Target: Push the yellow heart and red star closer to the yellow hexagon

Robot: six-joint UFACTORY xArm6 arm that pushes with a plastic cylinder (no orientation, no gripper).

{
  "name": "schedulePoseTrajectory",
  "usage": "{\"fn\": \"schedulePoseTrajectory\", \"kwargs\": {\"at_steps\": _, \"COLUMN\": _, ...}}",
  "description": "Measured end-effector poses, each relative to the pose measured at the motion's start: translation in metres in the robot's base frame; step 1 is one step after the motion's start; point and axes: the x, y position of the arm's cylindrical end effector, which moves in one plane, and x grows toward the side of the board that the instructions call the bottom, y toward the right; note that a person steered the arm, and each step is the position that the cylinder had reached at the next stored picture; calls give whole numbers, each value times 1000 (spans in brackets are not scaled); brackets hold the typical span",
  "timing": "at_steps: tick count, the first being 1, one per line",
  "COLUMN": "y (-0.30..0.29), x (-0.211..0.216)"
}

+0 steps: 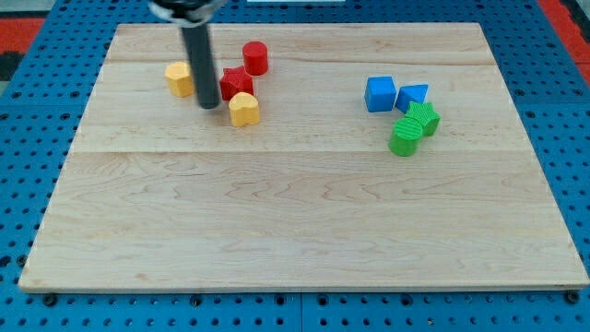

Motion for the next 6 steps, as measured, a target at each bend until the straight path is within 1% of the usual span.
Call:
{"fn": "schedulePoseTrajectory", "kwargs": {"at_steps": 1, "y": -57, "x": -16}}
{"fn": "schedulePoseTrajectory", "kwargs": {"at_steps": 2, "y": 24, "x": -43}}
{"fn": "schedulePoseTrajectory", "kwargs": {"at_steps": 3, "y": -64, "x": -15}}
{"fn": "schedulePoseTrajectory", "kwargs": {"at_steps": 4, "y": -45, "x": 62}}
{"fn": "schedulePoseTrajectory", "kwargs": {"at_steps": 5, "y": 50, "x": 53}}
{"fn": "schedulePoseTrajectory", "kwargs": {"at_steps": 6, "y": 85, "x": 27}}
